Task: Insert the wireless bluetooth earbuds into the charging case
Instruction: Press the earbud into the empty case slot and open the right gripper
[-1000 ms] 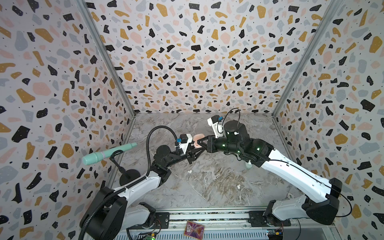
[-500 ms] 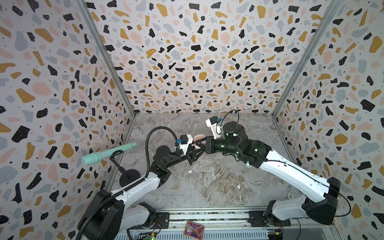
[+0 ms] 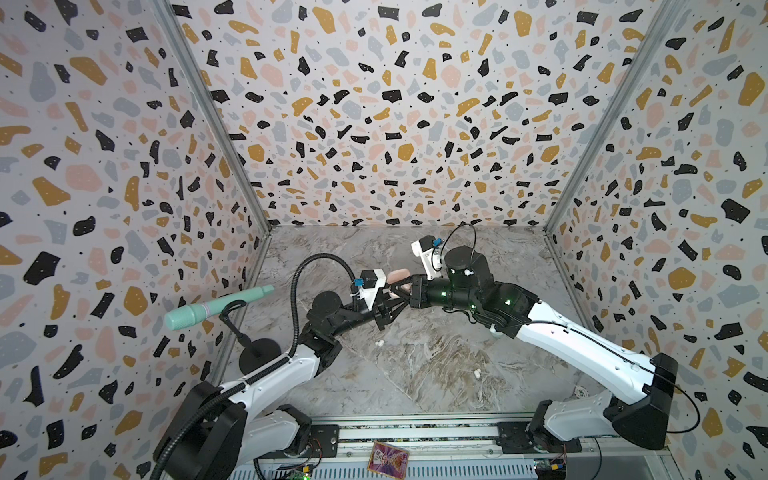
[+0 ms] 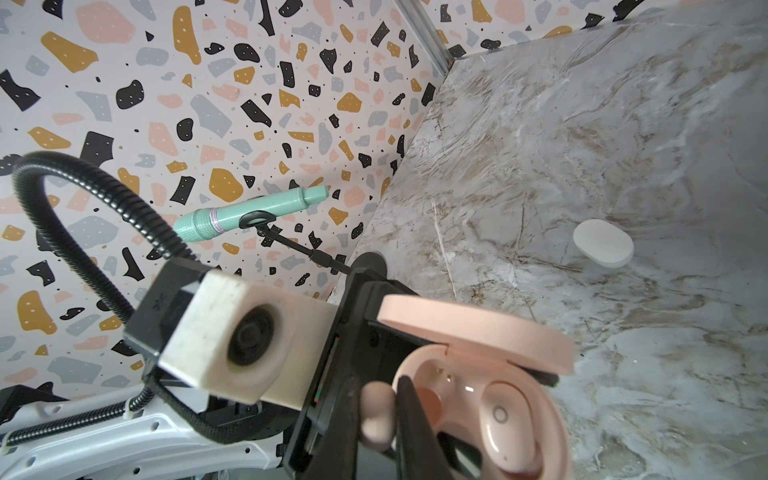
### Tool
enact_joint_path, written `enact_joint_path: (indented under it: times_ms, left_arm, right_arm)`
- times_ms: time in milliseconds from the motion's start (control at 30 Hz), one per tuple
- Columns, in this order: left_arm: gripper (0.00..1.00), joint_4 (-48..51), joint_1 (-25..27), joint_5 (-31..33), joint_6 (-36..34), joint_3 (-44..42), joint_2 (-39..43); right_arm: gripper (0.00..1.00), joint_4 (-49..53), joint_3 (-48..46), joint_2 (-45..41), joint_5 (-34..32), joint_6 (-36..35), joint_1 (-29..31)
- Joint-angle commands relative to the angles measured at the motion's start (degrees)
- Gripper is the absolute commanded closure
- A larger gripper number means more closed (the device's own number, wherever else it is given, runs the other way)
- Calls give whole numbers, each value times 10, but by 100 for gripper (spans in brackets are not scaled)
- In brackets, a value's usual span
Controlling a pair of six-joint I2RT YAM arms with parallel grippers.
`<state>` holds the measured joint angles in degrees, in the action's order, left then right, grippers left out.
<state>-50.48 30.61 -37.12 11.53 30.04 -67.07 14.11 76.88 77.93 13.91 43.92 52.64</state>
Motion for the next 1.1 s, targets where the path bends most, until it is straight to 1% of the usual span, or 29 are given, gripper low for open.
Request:
enact_joint_path:
  times_ms: [0,500,567,700,867,1067]
  left_arm:
    - [70,-34,6,-4,-6,25,22]
    - [70,-26,9,-1,-9,25,36]
    - [70,-25,9,0,-10,24,37]
    - [70,-17,9,5,-16,25,39]
    - [70,-20,9,10,-16,21,39]
    - [70,-21,9,17,-18,22,38]
  right_arm:
    - [90,-1,-5,-17,2,9,-4]
    - [90,2,-2,-13,9,15,-8]
    - [87,4,-3,-15,10,16,-7]
    - [76,19,-2,-23,3,16,-7]
    - [67,45,4,-36,-5,15,-7]
    - [64,84,14,-52,-15,16,-3]
